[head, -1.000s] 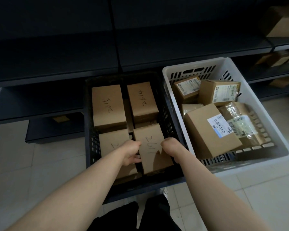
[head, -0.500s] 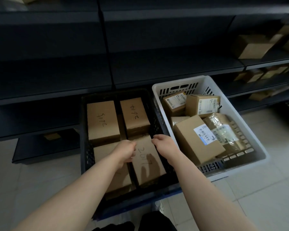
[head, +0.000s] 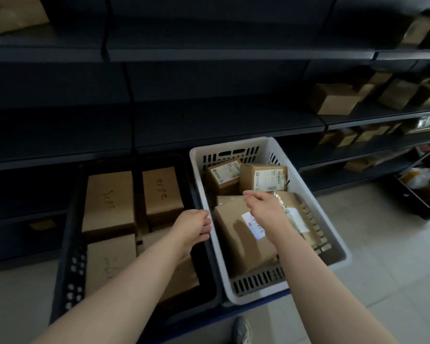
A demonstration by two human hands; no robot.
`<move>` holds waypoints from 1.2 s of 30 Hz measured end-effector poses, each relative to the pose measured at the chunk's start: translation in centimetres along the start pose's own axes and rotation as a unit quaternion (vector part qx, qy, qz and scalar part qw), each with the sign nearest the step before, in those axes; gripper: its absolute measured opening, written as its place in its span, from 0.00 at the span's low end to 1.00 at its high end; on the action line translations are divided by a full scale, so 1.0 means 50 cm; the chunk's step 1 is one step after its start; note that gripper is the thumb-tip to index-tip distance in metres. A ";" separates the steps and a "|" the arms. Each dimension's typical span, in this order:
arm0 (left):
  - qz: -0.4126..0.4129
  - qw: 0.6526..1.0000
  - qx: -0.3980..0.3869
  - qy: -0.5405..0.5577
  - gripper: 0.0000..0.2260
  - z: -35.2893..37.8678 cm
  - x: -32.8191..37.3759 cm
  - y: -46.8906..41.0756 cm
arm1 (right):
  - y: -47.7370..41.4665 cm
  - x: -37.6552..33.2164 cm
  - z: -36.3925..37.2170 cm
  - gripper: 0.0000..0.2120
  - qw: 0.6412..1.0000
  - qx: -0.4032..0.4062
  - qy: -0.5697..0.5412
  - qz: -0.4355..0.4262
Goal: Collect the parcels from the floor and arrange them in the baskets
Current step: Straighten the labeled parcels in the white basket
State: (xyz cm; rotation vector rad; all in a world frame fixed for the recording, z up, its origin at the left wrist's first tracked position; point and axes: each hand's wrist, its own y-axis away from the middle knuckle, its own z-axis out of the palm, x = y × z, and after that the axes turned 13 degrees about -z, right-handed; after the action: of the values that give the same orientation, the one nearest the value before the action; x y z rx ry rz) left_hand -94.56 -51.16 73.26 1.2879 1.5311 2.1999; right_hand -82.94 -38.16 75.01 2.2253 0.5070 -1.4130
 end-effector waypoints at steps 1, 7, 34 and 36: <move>0.004 1.000 0.004 0.009 0.06 0.029 0.004 -0.004 | -0.015 0.009 -0.031 0.12 1.000 0.002 0.007 0.001; 0.051 0.994 0.100 -0.010 0.10 0.180 0.034 -0.048 | -0.099 0.060 -0.177 0.15 0.998 -0.043 0.034 0.021; 0.078 0.979 0.156 -0.109 0.17 0.343 0.201 -0.259 | -0.384 0.105 -0.233 0.18 0.977 -0.174 0.114 0.039; 0.064 0.979 0.158 -0.115 0.22 0.352 0.214 -0.281 | -0.402 0.113 -0.229 0.15 0.973 -0.189 0.122 0.045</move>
State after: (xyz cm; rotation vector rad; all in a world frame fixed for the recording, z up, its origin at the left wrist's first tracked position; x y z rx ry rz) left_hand -92.89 -26.59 69.30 1.7101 1.7974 1.8411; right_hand -82.77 -14.78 70.55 2.0846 0.6850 -0.9096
